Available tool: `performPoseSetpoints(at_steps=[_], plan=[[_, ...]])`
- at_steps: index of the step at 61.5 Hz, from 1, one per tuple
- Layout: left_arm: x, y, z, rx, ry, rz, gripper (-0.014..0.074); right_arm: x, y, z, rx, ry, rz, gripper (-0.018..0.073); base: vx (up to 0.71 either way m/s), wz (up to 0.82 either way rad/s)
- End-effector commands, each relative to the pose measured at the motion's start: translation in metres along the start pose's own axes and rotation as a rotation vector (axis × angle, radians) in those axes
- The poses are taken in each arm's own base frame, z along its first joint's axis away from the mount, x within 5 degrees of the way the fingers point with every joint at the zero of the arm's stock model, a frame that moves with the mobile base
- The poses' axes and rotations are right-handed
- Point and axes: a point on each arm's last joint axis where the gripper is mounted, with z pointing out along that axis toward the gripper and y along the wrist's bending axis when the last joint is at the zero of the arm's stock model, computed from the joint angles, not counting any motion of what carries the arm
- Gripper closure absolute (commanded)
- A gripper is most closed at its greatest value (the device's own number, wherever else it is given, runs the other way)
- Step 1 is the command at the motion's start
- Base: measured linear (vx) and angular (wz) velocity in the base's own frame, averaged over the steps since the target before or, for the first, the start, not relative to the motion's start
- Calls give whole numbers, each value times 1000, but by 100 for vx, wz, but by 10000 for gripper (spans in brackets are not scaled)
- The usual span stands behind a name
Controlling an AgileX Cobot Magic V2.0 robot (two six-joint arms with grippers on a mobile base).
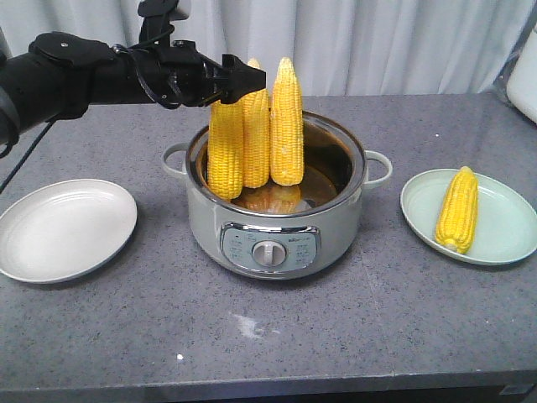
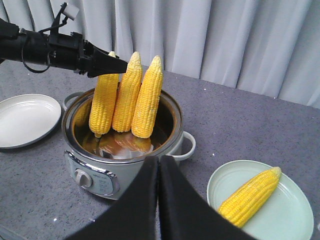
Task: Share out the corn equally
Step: 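Move the left gripper over a corn cob in the pot and grasp it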
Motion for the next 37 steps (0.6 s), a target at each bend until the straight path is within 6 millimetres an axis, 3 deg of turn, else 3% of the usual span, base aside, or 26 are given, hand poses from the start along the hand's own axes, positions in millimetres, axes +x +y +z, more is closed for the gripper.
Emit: performPoseSetpoints(at_steps=[1, 23, 37], plan=[[-28, -21, -19, 20, -84, 32, 136, -4, 3, -1, -32, -16, -5, 564, 0, 0], [-22, -23, -19, 42, -11, 95, 608, -5, 3, -1, -31, -18, -5, 564, 0, 0], [-25, -34, -27, 99, 9, 110, 605, -5, 3, -1, -31, -19, -4, 564, 0, 0]])
